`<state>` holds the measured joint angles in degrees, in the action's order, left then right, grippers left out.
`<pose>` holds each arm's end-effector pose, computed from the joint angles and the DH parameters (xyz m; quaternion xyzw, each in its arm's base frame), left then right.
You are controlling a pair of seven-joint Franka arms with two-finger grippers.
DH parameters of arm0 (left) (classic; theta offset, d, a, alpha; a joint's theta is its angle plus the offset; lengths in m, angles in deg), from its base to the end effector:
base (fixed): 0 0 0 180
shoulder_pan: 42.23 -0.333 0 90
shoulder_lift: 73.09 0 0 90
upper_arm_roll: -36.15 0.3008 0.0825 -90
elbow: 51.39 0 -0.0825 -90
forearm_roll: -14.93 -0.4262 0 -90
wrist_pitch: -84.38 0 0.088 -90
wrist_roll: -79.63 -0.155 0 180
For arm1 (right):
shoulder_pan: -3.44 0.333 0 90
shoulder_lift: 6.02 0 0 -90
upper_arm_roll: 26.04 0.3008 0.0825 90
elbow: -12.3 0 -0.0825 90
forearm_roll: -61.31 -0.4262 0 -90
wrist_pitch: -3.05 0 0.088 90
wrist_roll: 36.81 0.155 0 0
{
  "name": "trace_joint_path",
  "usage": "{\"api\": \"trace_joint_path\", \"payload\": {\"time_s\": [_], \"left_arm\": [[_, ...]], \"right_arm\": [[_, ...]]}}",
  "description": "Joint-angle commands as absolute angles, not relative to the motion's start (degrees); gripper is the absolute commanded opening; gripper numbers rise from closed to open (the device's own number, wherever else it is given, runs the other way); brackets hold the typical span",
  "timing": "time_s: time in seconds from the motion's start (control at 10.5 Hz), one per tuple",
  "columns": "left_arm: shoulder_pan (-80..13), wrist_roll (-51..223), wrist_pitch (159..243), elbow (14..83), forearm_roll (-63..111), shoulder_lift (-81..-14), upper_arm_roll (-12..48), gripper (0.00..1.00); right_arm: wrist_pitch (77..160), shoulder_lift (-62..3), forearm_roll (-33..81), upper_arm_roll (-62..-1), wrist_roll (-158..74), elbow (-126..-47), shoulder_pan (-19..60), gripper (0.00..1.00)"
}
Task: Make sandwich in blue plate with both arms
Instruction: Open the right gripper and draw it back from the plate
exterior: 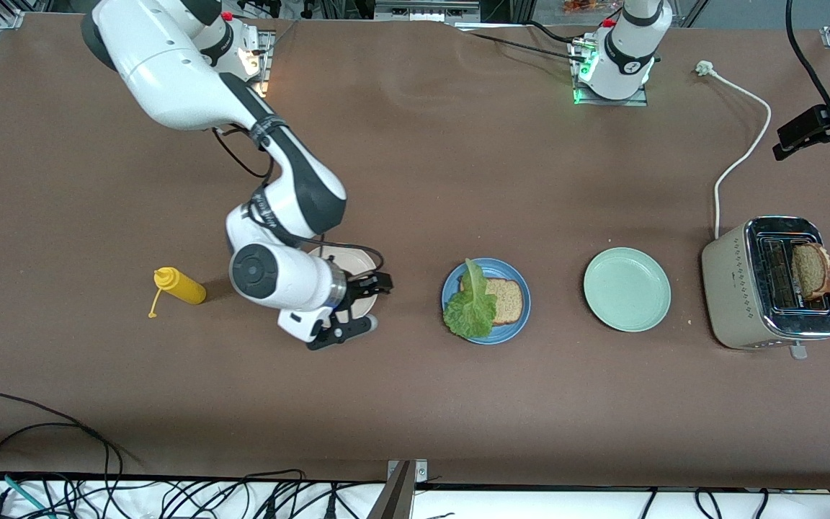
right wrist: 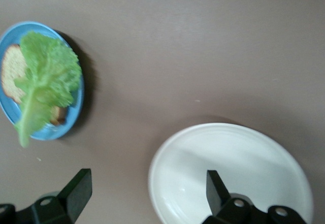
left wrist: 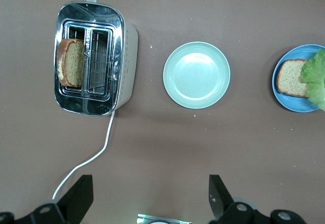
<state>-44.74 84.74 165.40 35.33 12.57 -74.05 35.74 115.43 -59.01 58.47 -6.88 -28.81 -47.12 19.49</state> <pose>0.5706 0.0278 0.5873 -0.9968 -0.0652 0.0408 0.0216 0.6978 0.4056 0.2343 -0.9748 -0.1597 0.0361 0.1512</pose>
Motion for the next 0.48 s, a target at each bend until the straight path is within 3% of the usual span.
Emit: {"api": "trace_joint_path", "payload": {"time_s": [0.0,0.38], "left_arm": [[-44.6,85.0,164.2,33.5,10.6,-73.4,35.5,1.00],[-44.6,85.0,164.2,33.5,10.5,-73.4,35.5,1.00]], "right_arm": [[113.6,-48.9,61.3,-10.8,-44.0,-58.9,16.3,1.00],[115.3,-37.7,60.8,-21.4,-65.3,-74.4,14.5,1.00]]}}
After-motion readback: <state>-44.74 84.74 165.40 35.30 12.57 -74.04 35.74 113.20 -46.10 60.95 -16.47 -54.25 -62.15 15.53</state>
